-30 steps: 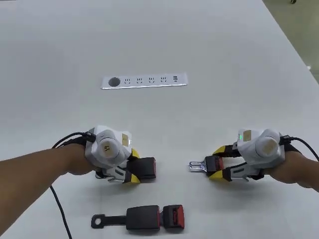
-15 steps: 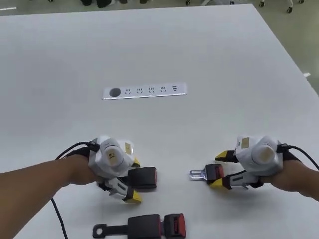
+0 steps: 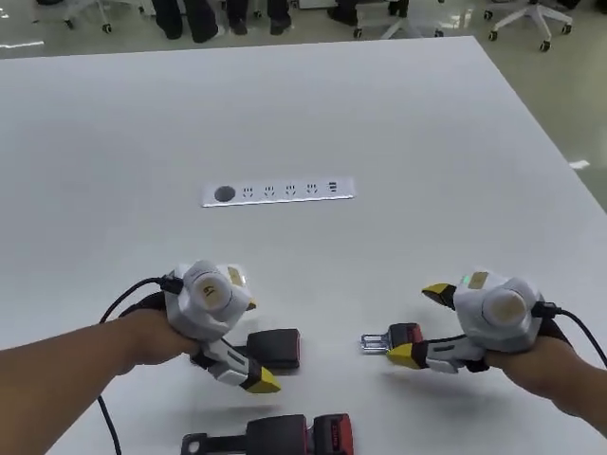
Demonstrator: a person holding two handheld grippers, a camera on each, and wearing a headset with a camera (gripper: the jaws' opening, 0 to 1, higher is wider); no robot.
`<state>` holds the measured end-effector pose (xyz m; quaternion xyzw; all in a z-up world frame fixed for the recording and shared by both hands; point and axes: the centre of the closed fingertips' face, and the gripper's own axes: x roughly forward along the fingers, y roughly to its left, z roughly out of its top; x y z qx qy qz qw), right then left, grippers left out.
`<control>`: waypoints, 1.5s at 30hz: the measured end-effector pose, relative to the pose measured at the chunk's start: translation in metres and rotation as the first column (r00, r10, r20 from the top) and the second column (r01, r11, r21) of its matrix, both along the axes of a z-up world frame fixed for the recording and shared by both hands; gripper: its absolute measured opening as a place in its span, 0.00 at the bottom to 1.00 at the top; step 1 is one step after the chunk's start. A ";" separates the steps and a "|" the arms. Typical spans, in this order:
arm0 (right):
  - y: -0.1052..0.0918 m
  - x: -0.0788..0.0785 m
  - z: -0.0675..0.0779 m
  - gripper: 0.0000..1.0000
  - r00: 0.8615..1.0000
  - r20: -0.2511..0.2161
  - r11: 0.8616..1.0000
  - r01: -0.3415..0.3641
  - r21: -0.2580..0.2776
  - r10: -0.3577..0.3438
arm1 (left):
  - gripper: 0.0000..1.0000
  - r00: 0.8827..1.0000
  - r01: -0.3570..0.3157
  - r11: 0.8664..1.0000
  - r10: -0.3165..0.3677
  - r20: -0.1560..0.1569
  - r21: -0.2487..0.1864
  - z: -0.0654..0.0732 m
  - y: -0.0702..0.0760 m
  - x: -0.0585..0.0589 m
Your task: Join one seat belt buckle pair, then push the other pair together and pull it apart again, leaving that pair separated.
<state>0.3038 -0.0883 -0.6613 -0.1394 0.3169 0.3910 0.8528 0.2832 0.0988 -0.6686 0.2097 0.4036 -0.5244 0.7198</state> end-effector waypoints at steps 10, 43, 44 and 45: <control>0.002 -0.008 0.009 0.81 0.991 0.037 0.991 0.127 0.036 -0.128 | 0.95 0.976 -0.212 0.970 0.215 0.016 -0.115 0.026 0.007 -0.002; 0.010 -0.087 0.039 0.92 0.952 0.124 0.956 0.268 0.117 -0.282 | 1.00 0.837 -0.503 0.797 0.546 0.042 -0.334 0.062 0.067 -0.076; 0.011 -0.091 0.039 0.93 0.951 0.124 0.956 0.268 0.121 -0.282 | 1.00 0.834 -0.505 0.793 0.550 0.043 -0.340 0.064 0.069 -0.079; 0.011 -0.094 0.040 0.93 0.951 0.128 0.956 0.266 0.121 -0.281 | 1.00 0.832 -0.506 0.791 0.552 0.044 -0.344 0.065 0.070 -0.082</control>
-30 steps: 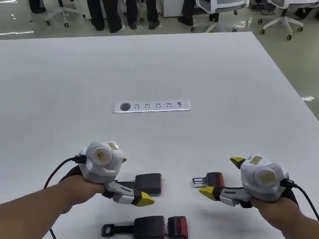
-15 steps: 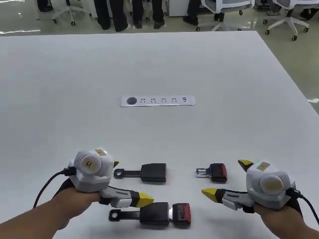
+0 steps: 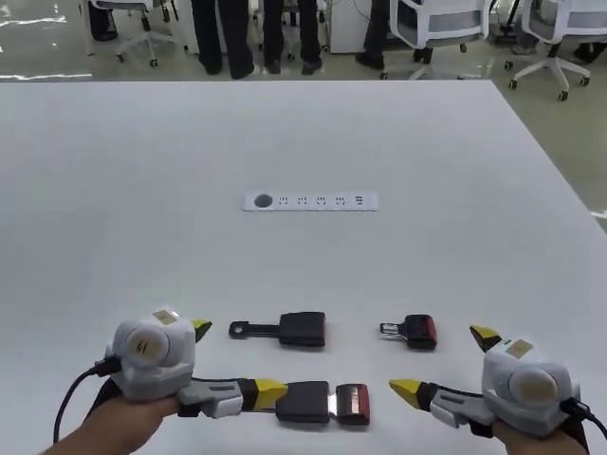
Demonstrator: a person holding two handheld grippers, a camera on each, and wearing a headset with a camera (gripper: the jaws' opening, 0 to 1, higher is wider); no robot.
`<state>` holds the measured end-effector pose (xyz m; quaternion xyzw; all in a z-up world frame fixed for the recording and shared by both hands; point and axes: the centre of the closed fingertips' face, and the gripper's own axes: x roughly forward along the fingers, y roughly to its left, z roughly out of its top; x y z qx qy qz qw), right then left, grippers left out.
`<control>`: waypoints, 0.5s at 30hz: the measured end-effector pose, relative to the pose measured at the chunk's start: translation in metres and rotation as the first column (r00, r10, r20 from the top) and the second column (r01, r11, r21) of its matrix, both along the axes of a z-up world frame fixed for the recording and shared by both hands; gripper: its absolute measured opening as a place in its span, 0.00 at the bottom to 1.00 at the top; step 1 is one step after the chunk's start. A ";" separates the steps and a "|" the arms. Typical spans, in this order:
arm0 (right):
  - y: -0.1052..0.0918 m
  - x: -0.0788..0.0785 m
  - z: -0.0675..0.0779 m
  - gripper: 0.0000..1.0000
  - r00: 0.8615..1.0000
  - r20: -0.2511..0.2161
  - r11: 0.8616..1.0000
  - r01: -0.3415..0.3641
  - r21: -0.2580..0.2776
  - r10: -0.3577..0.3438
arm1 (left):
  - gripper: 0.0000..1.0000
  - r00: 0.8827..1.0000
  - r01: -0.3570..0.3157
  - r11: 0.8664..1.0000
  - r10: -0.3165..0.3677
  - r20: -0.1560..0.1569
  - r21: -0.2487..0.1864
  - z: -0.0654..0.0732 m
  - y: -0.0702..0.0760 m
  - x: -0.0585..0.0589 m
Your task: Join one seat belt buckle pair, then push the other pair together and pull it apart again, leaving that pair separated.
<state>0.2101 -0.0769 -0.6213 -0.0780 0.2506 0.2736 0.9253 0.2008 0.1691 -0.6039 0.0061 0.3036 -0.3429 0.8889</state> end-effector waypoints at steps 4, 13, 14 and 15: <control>0.000 -0.011 0.005 0.94 1.000 0.009 1.000 0.009 0.011 -0.009 | 1.00 1.000 -0.003 1.000 0.003 0.012 0.007 0.004 0.002 -0.017; -0.006 -0.039 0.006 0.95 1.000 0.016 1.000 0.012 0.010 -0.012 | 1.00 0.999 -0.037 0.999 0.037 0.014 0.006 0.002 0.019 -0.051; -0.007 -0.042 0.006 0.95 1.000 0.017 1.000 0.010 0.007 -0.010 | 1.00 0.999 -0.039 0.999 0.039 0.017 0.007 0.003 0.020 -0.054; -0.008 -0.044 0.006 0.95 1.000 0.017 1.000 0.010 0.009 -0.010 | 1.00 0.999 -0.043 0.999 0.043 0.018 0.005 0.004 0.022 -0.055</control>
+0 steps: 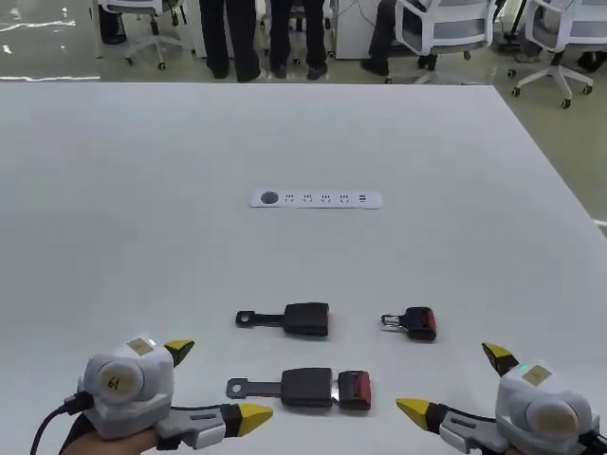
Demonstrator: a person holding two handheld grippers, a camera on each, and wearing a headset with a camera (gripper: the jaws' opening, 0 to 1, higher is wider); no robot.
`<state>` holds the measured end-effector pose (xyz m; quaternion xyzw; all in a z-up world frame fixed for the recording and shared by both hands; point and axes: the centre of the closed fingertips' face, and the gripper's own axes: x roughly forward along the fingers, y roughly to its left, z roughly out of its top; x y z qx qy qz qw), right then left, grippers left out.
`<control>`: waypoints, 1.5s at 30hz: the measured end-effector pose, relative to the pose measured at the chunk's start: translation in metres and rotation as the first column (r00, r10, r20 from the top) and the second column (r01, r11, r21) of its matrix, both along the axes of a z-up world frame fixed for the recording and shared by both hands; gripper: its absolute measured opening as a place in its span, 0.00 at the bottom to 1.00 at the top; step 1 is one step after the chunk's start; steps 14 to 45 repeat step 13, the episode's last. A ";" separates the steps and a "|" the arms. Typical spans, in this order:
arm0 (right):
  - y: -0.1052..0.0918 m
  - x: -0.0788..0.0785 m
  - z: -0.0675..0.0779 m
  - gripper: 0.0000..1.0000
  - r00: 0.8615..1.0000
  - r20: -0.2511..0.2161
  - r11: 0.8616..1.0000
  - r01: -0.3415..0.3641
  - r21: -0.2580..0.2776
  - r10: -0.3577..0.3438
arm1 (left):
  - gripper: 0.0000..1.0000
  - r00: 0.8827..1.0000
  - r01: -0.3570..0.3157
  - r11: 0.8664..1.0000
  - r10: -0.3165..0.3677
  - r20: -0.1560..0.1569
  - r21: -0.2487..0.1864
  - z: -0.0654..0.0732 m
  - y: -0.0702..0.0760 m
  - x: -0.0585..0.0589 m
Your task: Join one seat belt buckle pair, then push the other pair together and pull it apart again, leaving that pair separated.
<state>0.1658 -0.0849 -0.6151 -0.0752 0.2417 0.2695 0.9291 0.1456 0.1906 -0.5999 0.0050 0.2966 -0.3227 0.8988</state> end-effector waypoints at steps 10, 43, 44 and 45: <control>-0.002 -0.020 0.002 0.96 1.000 0.005 1.000 0.012 0.006 -0.012 | 1.00 0.999 -0.027 1.000 0.027 0.021 -0.007 0.007 0.010 -0.011; -0.003 -0.021 0.003 0.97 1.000 0.001 1.000 0.018 0.008 -0.018 | 1.00 0.999 -0.030 0.999 0.031 0.026 -0.009 0.009 0.010 -0.013; -0.003 -0.021 0.003 0.97 1.000 0.001 1.000 0.018 0.008 -0.018 | 1.00 0.999 -0.030 0.999 0.031 0.026 -0.009 0.009 0.010 -0.013; -0.003 -0.021 0.003 0.97 1.000 0.001 1.000 0.018 0.008 -0.018 | 1.00 0.999 -0.030 0.999 0.031 0.026 -0.009 0.009 0.010 -0.013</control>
